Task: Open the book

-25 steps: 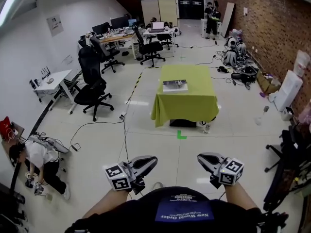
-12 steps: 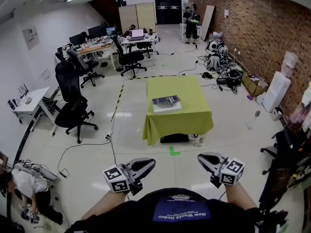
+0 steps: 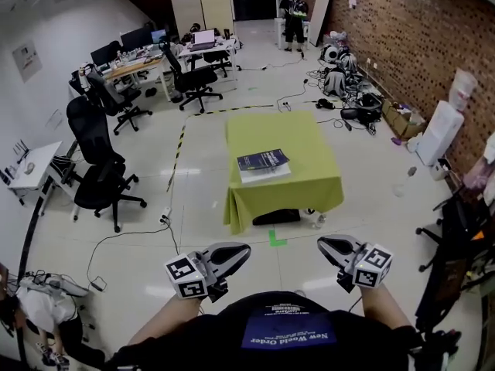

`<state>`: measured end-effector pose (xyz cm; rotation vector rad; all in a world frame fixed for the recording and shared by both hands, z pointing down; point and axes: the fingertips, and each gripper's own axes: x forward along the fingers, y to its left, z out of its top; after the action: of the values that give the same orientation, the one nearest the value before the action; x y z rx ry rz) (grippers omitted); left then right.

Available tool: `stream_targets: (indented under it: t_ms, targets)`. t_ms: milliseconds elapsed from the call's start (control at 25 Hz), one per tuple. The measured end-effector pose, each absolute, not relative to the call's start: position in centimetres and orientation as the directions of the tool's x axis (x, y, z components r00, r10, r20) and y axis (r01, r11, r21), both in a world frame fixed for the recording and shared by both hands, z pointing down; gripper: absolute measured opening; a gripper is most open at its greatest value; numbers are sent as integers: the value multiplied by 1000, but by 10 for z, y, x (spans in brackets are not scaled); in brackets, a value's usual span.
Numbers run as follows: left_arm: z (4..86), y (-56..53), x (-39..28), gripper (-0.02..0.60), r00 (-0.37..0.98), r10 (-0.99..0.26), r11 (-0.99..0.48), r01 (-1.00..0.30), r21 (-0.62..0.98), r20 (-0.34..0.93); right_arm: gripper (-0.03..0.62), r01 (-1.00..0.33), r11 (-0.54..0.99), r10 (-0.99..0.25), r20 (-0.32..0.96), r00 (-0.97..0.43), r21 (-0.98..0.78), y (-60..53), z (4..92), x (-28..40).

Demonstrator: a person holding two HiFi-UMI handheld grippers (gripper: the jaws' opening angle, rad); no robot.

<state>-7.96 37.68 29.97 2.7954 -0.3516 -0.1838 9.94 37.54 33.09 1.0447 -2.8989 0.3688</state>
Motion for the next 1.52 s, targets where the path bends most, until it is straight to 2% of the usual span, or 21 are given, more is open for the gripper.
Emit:
stream_targets:
  t_ms: [200,440,600,800,1080,1400,1440,1520]
  targets:
    - [301,315,-52,6,938,-337,-901,-298,315,-77,-14,-560,801,-555,92,-827,-212,299,329,125]
    - [289,235,-12,6,877,-475,-850,-435,296,-75,-14,-408,895,-397,96,-913,-181,194,314,156]
    - [296,191,-5,6,835,-548,-802,-511,310,-39,-14,-345,918,-337,74,-939,-193,131,310,156]
    - [314,150,-12,6,820,-572,-781,-549,297,11,-14,-302,933,-286,105,-952,-196,85,323,144]
    - [349,56,-44,8,874,-485,-843,-478,246,36,-14,-381,907,-358,148,-922,-181,9,343,108]
    - [368,-59,-90,8,956,-268,-933,-288,216,117,-14,-522,832,-486,208,-849,-186,-72,344,58]
    - [373,-70,-89,8,961,-242,-940,-266,212,135,39,-527,827,-488,217,-846,-194,-80,347,56]
    - [388,-88,-84,9,965,-183,-953,-221,207,188,72,-521,830,-472,249,-846,-197,-91,355,50]
